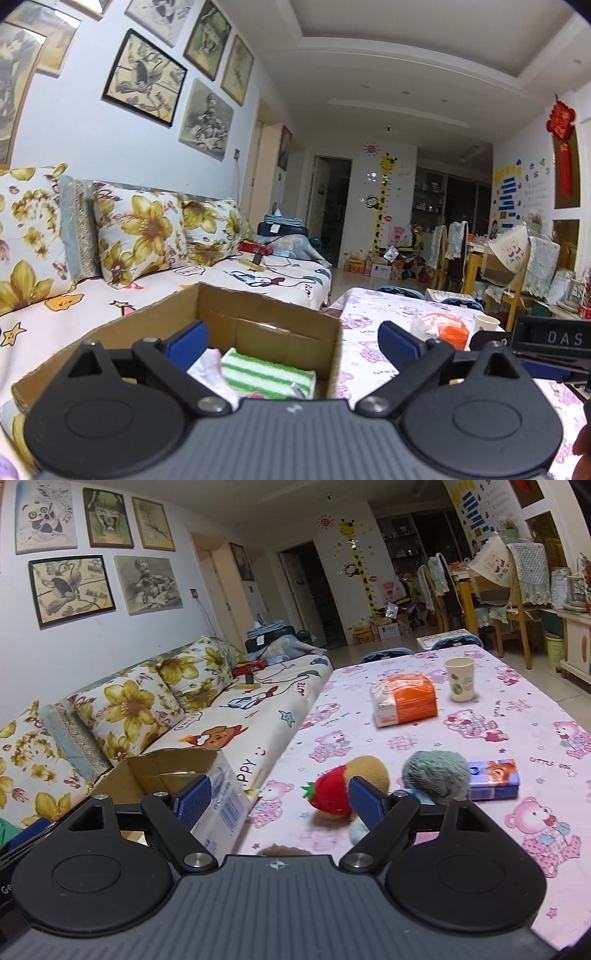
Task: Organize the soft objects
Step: 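Move both grippers back to the remaining items on the table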
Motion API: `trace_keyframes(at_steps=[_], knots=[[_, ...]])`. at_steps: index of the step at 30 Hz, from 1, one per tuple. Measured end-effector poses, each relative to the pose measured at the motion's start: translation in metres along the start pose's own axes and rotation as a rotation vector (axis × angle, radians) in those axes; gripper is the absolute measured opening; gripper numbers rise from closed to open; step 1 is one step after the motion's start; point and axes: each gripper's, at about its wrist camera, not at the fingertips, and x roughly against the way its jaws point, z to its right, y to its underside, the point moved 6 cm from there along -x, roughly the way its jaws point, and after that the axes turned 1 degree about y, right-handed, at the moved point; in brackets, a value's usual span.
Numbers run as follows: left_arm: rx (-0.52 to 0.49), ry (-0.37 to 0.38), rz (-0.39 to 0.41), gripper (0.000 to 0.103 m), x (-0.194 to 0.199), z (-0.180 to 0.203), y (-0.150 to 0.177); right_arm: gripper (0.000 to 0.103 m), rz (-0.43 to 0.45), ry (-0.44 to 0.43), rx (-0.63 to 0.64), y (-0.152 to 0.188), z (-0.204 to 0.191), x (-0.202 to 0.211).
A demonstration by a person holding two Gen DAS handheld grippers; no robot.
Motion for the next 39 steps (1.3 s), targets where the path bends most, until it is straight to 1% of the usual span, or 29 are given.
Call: trace_keyframes(at_steps=[8,21,23,32,36,39], knots=[[-0.068,0.045,-0.006,0.099,-0.002,0.024,0.005,0.102,0.024,0.046,-0.019,0.001,0.012,0.008],[-0.165,0.088,-0.011,0.100,-0.003,0.061,0.017,0.102,0.052,0.109,-0.071,0.006,0.036,0.012],[-0.180,0.095,-0.012,0.102,-0.003,0.066,0.019,0.102,0.054,0.120,-0.082,0.008,0.040,0.013],[-0.245,0.134,-0.021,0.102,-0.004,0.095,0.029,0.102,0.054,0.172,-0.124,0.011,0.062,0.015],[-0.275,0.159,-0.040,0.102,-0.006,0.109,0.036,0.102,0.042,0.194,-0.135,0.012,0.074,0.012],[-0.288,0.193,-0.066,0.102,-0.009,0.121,0.043,0.102,0.032,0.217,-0.136,0.013,0.084,0.009]])
